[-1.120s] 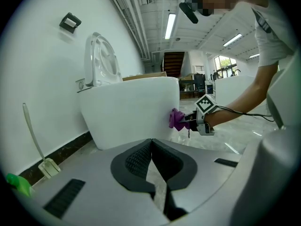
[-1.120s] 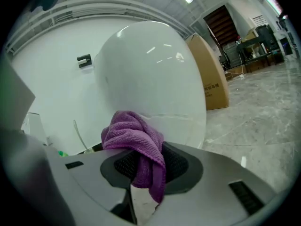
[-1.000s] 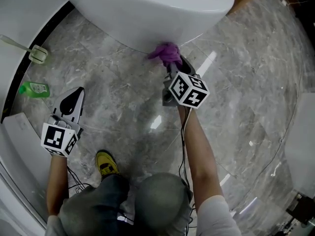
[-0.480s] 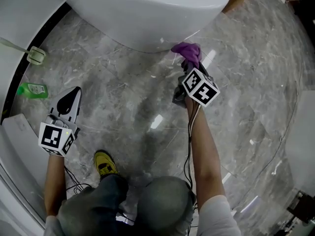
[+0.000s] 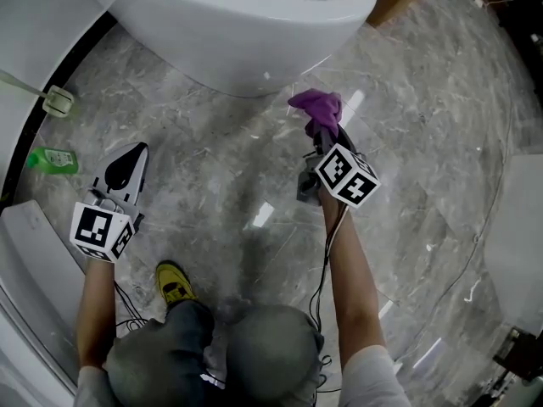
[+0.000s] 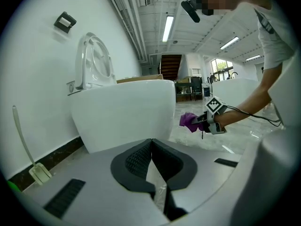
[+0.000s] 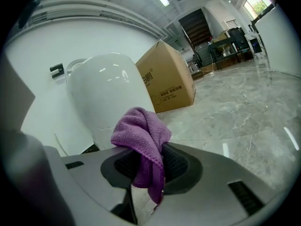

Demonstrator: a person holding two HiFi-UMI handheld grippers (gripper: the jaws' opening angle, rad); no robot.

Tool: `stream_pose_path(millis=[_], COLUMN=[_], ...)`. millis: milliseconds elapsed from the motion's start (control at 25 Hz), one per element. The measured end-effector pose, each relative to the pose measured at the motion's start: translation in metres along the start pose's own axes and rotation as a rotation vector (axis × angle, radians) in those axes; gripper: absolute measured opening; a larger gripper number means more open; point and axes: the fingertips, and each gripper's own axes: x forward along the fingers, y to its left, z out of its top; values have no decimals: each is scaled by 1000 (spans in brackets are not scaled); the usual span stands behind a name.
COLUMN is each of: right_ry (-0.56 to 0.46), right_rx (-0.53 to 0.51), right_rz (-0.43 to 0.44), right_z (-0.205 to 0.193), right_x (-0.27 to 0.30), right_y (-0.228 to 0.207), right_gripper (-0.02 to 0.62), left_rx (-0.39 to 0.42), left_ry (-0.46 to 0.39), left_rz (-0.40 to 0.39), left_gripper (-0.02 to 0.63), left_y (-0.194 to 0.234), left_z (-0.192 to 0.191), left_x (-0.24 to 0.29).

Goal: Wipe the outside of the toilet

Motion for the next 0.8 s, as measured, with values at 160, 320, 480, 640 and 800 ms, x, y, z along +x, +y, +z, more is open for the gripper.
stream_pose_path(millis=[160,320,480,640,800], right_ry=[0,-9,1,28,45], right_rx=[13,4,-34,-43,-47], right_rz=[27,58,70,62,62], right_z=[7,22,42,61,86], right_x=[-17,-35,-55,-78,-103], right_y=[4,21,39,52,74], right_gripper=[123,123,123,123,123], left_rx=[-12,-40,-72,-86,-108], left_ry=[-11,-9,6,31,36], left_rz=[-10,-37,-45,-50,-59], left_gripper=[20,20,20,20,20], left_y=[-5,-4,-2,-1,-1], left_z=[19,40,65,99,136], left_x=[4,4,-3,-12,-22])
